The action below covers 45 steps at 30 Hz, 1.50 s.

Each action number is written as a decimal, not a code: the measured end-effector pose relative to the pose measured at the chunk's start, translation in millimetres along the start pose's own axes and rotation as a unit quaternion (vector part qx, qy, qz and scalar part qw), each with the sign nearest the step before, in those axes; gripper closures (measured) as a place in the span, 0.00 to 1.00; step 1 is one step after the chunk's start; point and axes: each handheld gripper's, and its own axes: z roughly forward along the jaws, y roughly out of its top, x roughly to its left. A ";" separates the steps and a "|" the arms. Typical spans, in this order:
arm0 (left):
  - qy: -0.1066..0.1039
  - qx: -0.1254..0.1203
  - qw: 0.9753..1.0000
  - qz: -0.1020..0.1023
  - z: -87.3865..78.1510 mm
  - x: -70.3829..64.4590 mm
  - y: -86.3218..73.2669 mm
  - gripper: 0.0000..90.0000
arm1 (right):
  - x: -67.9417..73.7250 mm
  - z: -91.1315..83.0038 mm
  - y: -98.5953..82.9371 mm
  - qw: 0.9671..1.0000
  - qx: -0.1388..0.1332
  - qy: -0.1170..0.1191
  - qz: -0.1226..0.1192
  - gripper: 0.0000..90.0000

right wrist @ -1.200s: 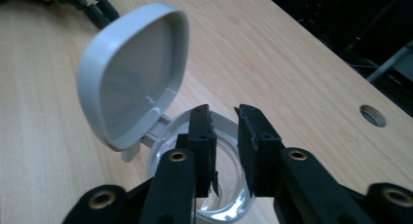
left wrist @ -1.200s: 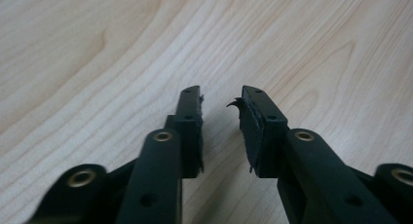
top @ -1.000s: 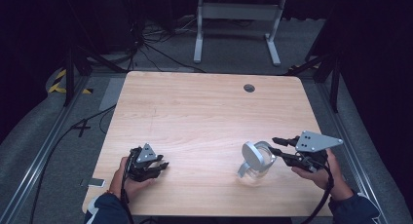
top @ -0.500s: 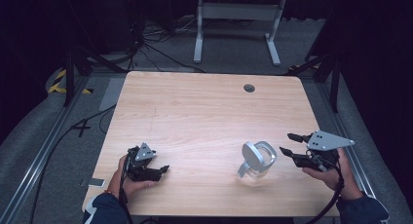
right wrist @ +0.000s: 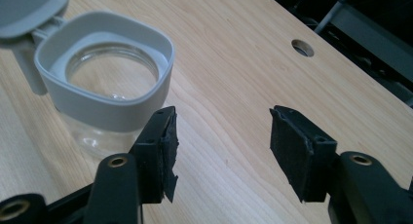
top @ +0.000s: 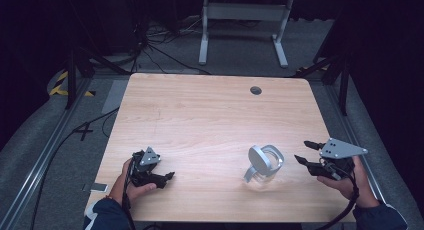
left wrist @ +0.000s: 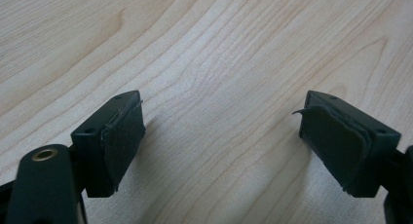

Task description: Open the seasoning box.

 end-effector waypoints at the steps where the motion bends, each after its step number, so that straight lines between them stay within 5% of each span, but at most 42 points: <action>1: 0.000 0.000 1.000 0.000 0.0 0.0 0.0 0.19 | 0.0 0.0 0.0 1.000 0.000 0.000 0.000 0.48; 13: 0.002 -0.002 1.000 -0.001 0.4 -0.5 0.0 0.18 | -11.4 20.2 -47.3 0.998 0.039 0.010 0.046 0.44; 28: 0.002 -0.004 1.000 -0.004 1.9 -0.8 0.3 0.17 | -9.3 23.0 -103.5 0.991 0.091 0.006 0.100 0.40; 33: 0.002 -0.003 1.000 -0.010 2.7 -1.4 1.0 0.17 | -10.9 18.0 -116.6 0.989 0.067 0.005 0.130 0.35; 37: 0.005 -0.005 1.000 -0.005 2.7 -0.7 1.3 0.17 | -13.3 16.8 -126.2 0.984 0.051 0.010 0.173 0.30; 45: 0.004 -0.002 1.000 -0.008 4.0 -1.0 2.6 0.16 | -13.1 16.8 -126.1 0.984 0.051 0.009 0.173 0.30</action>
